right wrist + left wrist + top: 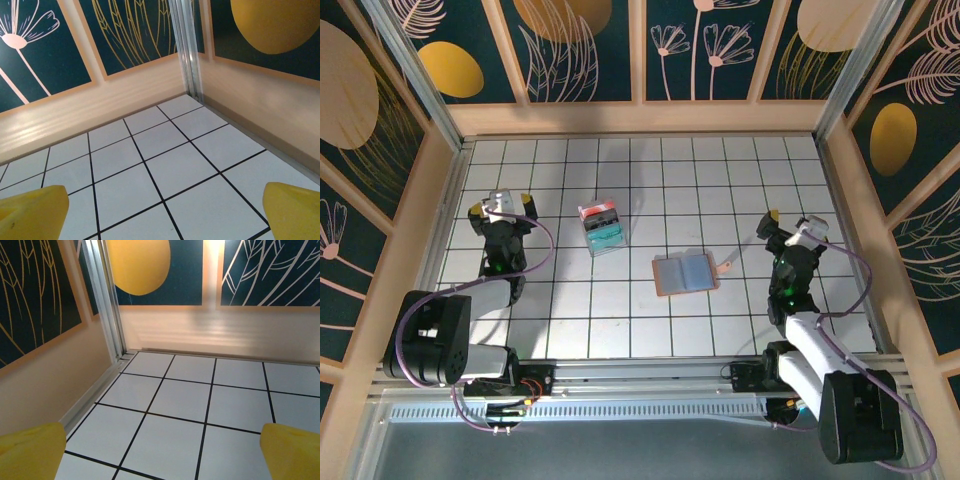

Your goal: Take the credit cards out of the card holder

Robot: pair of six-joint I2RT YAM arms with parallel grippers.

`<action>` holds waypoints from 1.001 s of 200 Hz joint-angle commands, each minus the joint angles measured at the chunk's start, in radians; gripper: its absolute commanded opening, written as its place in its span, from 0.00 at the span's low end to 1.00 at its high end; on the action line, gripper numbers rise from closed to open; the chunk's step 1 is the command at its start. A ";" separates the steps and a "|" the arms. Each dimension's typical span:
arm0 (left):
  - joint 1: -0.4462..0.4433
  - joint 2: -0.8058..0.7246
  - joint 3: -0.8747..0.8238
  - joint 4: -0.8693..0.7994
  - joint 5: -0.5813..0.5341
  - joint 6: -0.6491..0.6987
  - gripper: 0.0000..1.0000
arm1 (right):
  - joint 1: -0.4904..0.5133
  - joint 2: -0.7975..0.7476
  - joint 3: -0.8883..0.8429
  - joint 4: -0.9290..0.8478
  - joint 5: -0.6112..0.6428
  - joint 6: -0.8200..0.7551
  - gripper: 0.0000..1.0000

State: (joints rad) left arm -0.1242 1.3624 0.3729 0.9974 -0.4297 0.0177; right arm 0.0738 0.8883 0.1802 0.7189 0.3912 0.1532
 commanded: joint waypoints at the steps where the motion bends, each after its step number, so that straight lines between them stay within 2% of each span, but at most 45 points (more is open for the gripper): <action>1: 0.011 -0.011 -0.007 0.026 0.021 -0.017 0.99 | -0.009 -0.013 -0.014 0.052 -0.007 -0.020 0.99; 54: 0.015 -0.066 -0.074 0.068 0.016 0.010 0.99 | -0.017 -0.085 -0.043 0.034 -0.032 -0.019 0.99; 100: 0.017 -0.100 -0.105 0.005 0.132 -0.061 0.99 | -0.020 -0.097 -0.065 0.028 -0.037 -0.007 0.99; 148: 0.017 -0.015 -0.187 0.240 0.106 -0.041 0.99 | -0.021 -0.083 -0.101 0.120 -0.056 -0.034 0.99; 182: 0.017 0.106 -0.145 0.274 0.107 -0.038 0.99 | -0.026 -0.019 -0.116 0.222 -0.098 -0.081 0.99; 200: 0.027 0.102 -0.133 0.240 0.117 -0.047 0.99 | -0.025 0.021 -0.116 0.269 -0.127 -0.104 0.99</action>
State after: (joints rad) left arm -0.1123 1.4525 0.2131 1.1679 -0.3374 -0.0116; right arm 0.0578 0.8715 0.0792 0.8524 0.3077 0.1036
